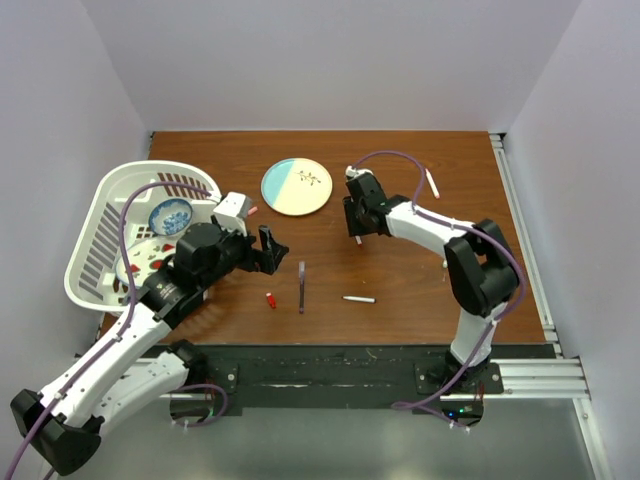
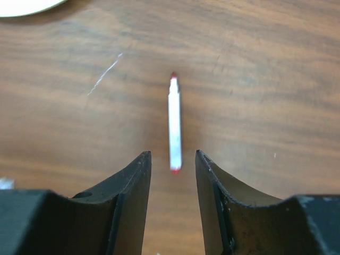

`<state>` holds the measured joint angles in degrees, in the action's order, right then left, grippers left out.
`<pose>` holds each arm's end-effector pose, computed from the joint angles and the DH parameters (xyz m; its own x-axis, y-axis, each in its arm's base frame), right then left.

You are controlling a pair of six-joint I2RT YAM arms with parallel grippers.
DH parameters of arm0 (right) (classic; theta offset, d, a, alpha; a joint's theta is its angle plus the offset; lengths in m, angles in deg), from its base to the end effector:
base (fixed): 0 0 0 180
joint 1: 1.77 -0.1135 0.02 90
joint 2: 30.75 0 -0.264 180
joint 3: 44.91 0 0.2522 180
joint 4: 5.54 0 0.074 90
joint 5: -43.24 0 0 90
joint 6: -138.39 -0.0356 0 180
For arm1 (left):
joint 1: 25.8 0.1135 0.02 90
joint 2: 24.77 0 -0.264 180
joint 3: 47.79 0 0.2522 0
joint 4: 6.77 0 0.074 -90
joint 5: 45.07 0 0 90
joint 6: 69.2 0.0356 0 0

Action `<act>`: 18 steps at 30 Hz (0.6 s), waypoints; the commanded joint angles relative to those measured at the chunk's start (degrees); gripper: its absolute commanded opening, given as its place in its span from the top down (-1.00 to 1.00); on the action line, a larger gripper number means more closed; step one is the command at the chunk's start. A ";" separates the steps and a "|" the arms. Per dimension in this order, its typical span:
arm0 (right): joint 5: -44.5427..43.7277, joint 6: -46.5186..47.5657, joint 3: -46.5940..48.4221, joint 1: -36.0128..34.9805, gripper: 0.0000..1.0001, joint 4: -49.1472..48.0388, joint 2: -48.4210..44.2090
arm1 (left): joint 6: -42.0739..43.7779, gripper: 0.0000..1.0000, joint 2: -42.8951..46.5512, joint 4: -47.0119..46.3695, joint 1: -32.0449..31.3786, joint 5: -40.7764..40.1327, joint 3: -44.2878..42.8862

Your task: Insert the pens into the pen caps

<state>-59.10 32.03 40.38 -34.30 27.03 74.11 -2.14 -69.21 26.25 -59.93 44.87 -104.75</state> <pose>0.3347 0.2044 0.1983 -0.7555 -0.1555 -0.6364 -0.2104 0.9775 0.0110 0.1493 -0.1012 0.3146 -0.4853 -0.1419 -0.8627 0.4030 0.8394 -0.3647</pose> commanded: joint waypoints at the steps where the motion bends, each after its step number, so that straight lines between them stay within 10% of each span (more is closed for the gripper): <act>1: 0.65 2.03 3.88 0.54 0.19 -0.62 2.80 | 1.49 -0.93 0.32 -0.90 0.20 -0.38 0.40; 10: 0.47 1.68 3.36 0.45 0.31 -0.79 7.11 | 1.23 -0.92 1.29 -0.81 0.20 -0.91 0.57; 18: -0.14 2.03 1.95 0.54 1.00 -0.79 5.02 | 0.79 -0.89 1.29 -0.99 0.20 -0.21 0.84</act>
<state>-59.25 33.80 42.50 -33.74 26.77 81.15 -2.12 -68.60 26.41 -59.93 44.52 -104.62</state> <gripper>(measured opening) 0.080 0.950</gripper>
